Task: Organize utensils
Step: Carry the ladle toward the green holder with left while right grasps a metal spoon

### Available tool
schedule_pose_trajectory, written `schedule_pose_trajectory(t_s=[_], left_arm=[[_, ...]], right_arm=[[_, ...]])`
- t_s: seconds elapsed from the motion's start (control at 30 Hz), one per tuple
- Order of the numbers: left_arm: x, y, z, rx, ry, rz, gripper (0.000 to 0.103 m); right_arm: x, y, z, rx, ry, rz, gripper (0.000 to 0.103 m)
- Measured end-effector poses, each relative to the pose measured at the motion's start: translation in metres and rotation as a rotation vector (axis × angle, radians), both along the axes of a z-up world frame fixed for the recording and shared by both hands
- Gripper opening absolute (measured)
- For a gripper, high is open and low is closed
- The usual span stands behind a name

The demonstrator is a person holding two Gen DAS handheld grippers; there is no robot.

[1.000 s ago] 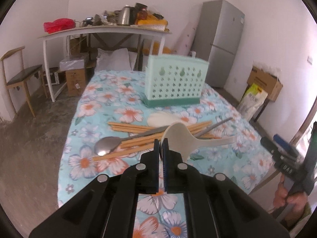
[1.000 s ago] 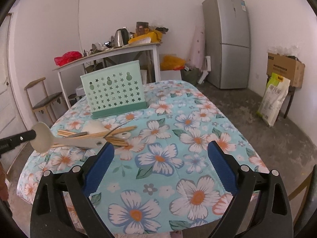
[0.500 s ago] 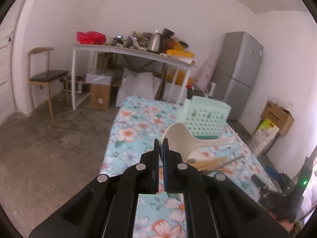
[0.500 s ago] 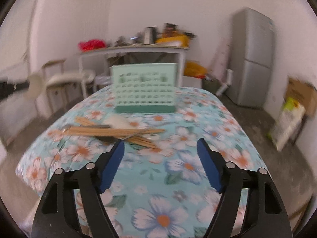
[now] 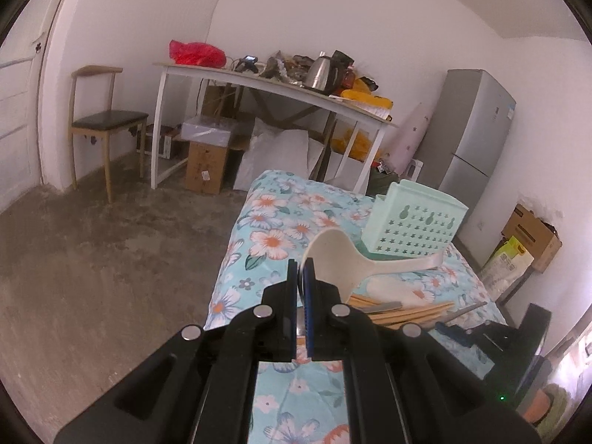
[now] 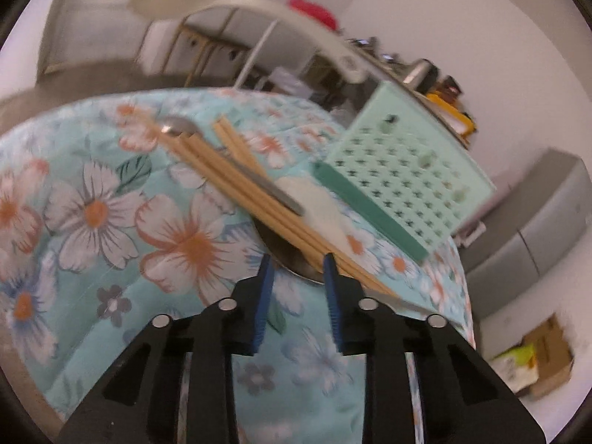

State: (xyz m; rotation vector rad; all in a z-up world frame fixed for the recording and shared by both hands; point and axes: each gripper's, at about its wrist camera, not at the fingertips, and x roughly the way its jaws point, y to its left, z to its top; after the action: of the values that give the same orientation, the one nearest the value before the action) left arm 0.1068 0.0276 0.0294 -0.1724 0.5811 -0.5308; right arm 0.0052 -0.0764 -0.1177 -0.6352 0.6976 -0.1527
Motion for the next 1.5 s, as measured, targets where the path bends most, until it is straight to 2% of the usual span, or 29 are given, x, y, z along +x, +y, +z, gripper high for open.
schedule_pose_trajectory(t_s=[0.1,0.3,0.43,0.5,0.63,0.77,0.87,0.97,1.03,1.2,1.27,1.37,1.5], left_arm=[[0.006,0.000,-0.006,-0.003,0.012,0.000,0.002],[0.013,-0.001,-0.014,-0.001,0.030,-0.005,0.003],[0.014,-0.005,-0.016,0.001,0.032,-0.010,0.003],[0.014,-0.007,-0.015,0.005,0.033,-0.010,0.003],[0.011,-0.011,-0.013,0.017,0.025,-0.010,0.003],[0.011,-0.011,-0.013,0.014,0.027,-0.005,0.003],[0.010,-0.013,-0.013,0.011,0.031,-0.002,0.002],[0.009,-0.013,-0.012,0.014,0.030,-0.005,0.002],[0.007,-0.014,-0.010,0.017,0.027,-0.004,0.002],[0.003,-0.016,-0.005,0.016,0.013,0.005,0.002],[0.002,-0.016,-0.001,0.005,0.008,0.009,0.002],[0.003,-0.018,0.015,-0.011,-0.023,0.017,0.002],[0.015,-0.029,0.048,0.012,-0.101,0.029,0.003]], right_arm=[[0.009,0.003,-0.008,-0.021,0.063,0.027,0.014],[0.023,0.006,-0.014,-0.056,0.116,0.043,0.013],[0.028,0.004,-0.011,-0.037,0.137,0.047,0.008],[0.030,-0.001,-0.004,0.004,0.165,0.061,0.006],[0.027,-0.017,0.017,0.129,0.264,0.116,0.000],[0.016,-0.028,0.034,0.225,0.377,0.169,0.000],[0.011,-0.038,0.046,0.343,0.432,0.182,0.000],[0.010,-0.055,0.058,0.536,0.466,0.181,0.000],[0.010,-0.070,0.063,0.726,0.494,0.164,0.000],[0.012,-0.096,0.073,0.968,0.431,0.132,0.000],[0.009,-0.107,0.081,1.058,0.367,0.126,0.000],[0.006,-0.116,0.099,1.088,0.264,0.117,0.000],[-0.001,-0.130,0.128,1.112,0.110,0.106,0.000]])
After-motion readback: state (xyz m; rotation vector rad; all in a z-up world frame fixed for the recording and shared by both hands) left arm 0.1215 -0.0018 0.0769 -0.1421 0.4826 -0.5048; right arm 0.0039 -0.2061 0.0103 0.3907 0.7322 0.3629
